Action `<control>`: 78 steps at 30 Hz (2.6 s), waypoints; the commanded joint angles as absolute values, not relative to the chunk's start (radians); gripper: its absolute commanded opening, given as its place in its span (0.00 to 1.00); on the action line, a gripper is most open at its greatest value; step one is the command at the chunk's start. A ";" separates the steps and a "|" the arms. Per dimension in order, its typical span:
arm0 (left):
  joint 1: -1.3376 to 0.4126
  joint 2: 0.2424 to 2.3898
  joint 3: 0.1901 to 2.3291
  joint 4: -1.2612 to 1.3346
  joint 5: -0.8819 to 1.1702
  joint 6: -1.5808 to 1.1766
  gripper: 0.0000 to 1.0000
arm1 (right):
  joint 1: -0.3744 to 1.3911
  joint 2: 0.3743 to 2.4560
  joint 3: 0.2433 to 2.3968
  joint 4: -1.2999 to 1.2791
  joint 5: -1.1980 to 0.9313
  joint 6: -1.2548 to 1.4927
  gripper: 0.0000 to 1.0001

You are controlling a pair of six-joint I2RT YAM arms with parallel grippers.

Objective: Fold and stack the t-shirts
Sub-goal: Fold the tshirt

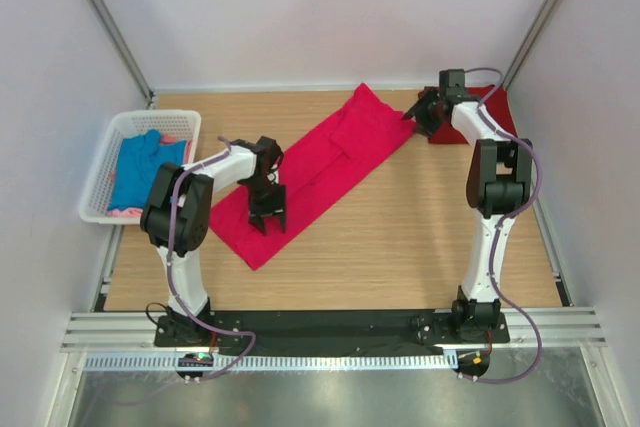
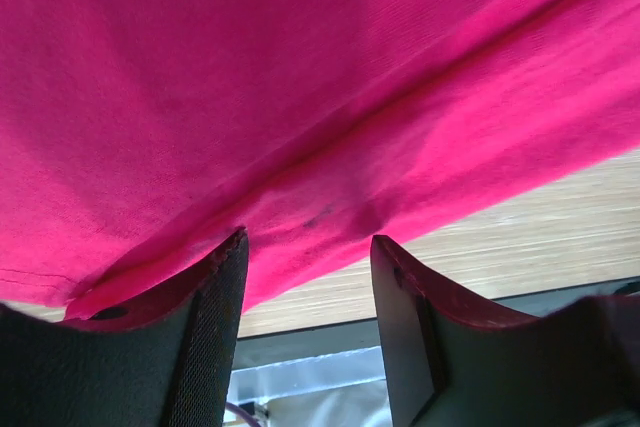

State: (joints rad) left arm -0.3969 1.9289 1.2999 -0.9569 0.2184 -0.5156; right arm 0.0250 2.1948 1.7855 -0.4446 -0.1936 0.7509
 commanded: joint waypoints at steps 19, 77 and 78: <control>-0.406 1.916 1.181 -0.913 0.210 -0.603 0.54 | -0.069 2.405 1.839 -0.299 -0.192 0.696 0.25; -0.601 1.755 1.233 -0.996 0.063 -0.554 0.06 | -0.031 1.321 1.220 -0.746 -0.350 0.666 0.66; -0.601 1.769 1.227 -0.999 0.066 -0.551 0.00 | -0.031 1.312 1.209 -0.742 -0.348 0.675 0.66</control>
State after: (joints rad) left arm -0.5964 1.7428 1.2671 -1.0229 0.0376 -0.5682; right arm -0.0441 1.3811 1.2415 -0.7521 -0.3092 0.6540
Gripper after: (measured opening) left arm 0.050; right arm 0.663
